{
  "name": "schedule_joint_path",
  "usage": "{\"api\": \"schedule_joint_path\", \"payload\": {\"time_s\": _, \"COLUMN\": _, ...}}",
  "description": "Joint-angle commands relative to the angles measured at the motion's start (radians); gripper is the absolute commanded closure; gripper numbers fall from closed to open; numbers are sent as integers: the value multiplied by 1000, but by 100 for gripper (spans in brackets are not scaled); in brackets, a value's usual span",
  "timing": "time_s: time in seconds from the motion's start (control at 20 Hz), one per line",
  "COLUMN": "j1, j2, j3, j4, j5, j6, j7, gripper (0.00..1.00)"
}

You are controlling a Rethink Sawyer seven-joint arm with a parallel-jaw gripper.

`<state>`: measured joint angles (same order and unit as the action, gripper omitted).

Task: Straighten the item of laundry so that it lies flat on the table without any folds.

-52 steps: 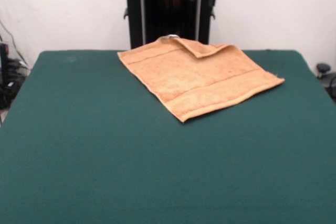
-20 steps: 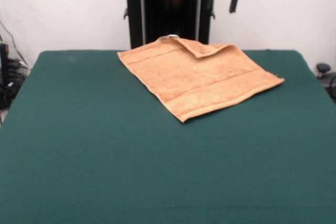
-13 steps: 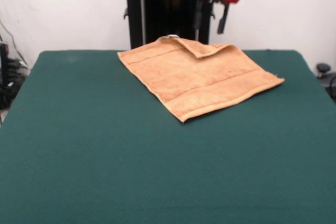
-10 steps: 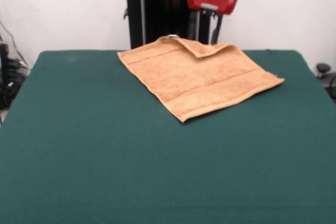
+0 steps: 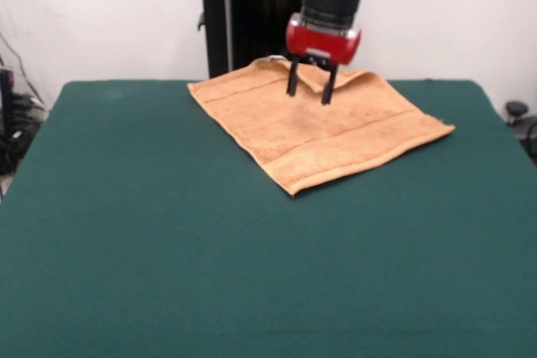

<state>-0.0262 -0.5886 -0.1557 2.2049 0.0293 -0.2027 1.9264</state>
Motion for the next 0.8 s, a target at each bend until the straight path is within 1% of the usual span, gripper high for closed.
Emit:
{"api": "schedule_joint_path", "payload": {"time_s": 0.05, "j1": -4, "j2": 174, "j3": 152, "j4": -112, "j5": -28, "j6": -129, "j7": 182, "gripper": 0}}
{"api": "schedule_joint_path", "payload": {"time_s": 0.35, "j1": -6, "j2": 238, "j3": 155, "j4": -134, "j5": -26, "j6": -195, "j7": 197, "gripper": 0}}
{"api": "schedule_joint_path", "payload": {"time_s": 0.55, "j1": 1, "j2": 251, "j3": 145, "j4": -138, "j5": -16, "j6": -234, "j7": 198, "gripper": 0}}
{"api": "schedule_joint_path", "payload": {"time_s": 0.8, "j1": 43, "j2": 242, "j3": 104, "j4": -108, "j5": 5, "j6": -362, "j7": 231, "gripper": 0}}
